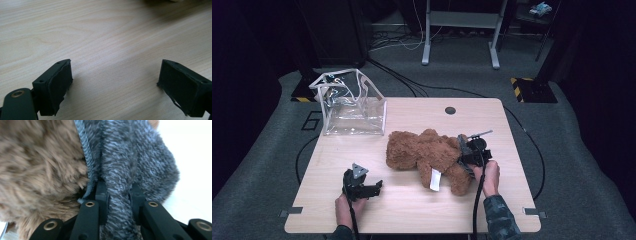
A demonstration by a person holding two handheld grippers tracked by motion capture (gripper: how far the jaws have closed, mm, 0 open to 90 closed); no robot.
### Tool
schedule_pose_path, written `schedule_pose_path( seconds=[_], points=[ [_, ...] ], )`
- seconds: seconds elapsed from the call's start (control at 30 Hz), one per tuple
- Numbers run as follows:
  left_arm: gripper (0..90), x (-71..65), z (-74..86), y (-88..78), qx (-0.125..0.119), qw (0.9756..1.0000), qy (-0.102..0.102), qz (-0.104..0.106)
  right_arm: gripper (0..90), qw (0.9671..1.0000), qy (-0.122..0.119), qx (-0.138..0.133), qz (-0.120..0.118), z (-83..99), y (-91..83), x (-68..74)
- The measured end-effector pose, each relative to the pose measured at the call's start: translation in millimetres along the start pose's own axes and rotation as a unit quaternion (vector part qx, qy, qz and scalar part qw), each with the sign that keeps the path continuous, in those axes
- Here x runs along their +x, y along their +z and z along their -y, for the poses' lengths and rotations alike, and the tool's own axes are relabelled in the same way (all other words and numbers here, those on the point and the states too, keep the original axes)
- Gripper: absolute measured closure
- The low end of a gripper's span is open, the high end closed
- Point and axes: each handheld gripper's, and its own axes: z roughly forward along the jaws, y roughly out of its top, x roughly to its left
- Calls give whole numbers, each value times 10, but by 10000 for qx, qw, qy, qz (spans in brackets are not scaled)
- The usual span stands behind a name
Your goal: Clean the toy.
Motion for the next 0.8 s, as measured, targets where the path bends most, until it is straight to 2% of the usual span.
schedule_pose_path(
  seconds=[0.1, 0.27, 0.37, 0.57, 0.63, 0.73, 0.77, 0.8],
  points=[
    [115, 0, 0, 0, -2, 10000, -2, 1, 753, 9997, 69, -233, 27, -36, -168, -22],
    [115, 7, -1, -6, 42, 10000, 52, 7, 754, 9973, 67, -718, -97, -112, -455, -12],
    [115, 8, -2, -6, 44, 10000, 56, 6, 754, 9967, -26, -801, -123, -155, -534, 61],
    [115, 8, -1, -6, 43, 10000, 57, 7, 755, 9981, -175, -581, -79, -153, -363, 159],
    [115, 7, -1, -6, 42, 10000, 55, 7, 756, 9987, -151, -486, -15, -124, -287, 145],
    [115, 8, -1, -6, 45, 10000, 56, 7, 756, 9995, -68, -294, -66, -57, -156, 99],
    [115, -1, 0, 1, -6, 10000, -9, -2, 756, 9997, -62, -193, -101, -28, -99, 86],
    [115, 1, 0, -1, 6, 10000, 7, 1, 755, 9997, -108, -125, -172, 4, -43, 59]
  ],
)
